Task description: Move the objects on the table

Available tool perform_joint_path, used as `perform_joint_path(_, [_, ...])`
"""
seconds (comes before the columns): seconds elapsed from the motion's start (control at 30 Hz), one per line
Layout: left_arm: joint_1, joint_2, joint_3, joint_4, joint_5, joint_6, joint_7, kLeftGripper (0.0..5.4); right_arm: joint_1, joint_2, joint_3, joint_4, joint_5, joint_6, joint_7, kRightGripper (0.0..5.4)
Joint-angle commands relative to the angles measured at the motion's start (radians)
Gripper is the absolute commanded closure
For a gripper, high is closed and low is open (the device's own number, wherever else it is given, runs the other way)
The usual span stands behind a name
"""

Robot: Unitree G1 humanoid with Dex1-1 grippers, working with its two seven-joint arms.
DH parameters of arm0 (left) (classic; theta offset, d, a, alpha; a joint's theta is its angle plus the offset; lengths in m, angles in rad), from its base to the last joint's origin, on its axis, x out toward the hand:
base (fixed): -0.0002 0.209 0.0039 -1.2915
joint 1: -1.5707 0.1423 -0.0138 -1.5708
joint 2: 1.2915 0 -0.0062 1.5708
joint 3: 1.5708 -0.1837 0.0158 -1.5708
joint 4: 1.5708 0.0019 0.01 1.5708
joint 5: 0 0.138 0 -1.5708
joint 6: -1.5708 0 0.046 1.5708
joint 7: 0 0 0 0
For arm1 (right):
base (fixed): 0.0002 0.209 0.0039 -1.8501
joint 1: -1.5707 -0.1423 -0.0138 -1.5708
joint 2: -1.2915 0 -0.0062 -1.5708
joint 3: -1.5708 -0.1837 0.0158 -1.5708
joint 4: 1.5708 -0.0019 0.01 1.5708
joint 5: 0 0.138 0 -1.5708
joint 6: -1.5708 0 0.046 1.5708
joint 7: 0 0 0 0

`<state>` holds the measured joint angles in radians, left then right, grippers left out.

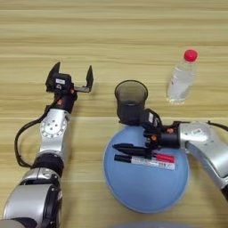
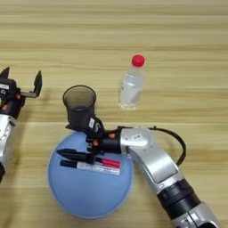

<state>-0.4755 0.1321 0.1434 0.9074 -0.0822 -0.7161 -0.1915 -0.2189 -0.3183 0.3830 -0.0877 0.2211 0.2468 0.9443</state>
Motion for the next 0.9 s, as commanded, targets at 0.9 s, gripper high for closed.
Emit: perform_joint_path(0.9, [-0.027,0.005,0.003,0.027,0.002,-0.015,-0.005,0.0,-0.105,-0.019,-0.374,-0.292,0.072,0.054,-0.396,0.02])
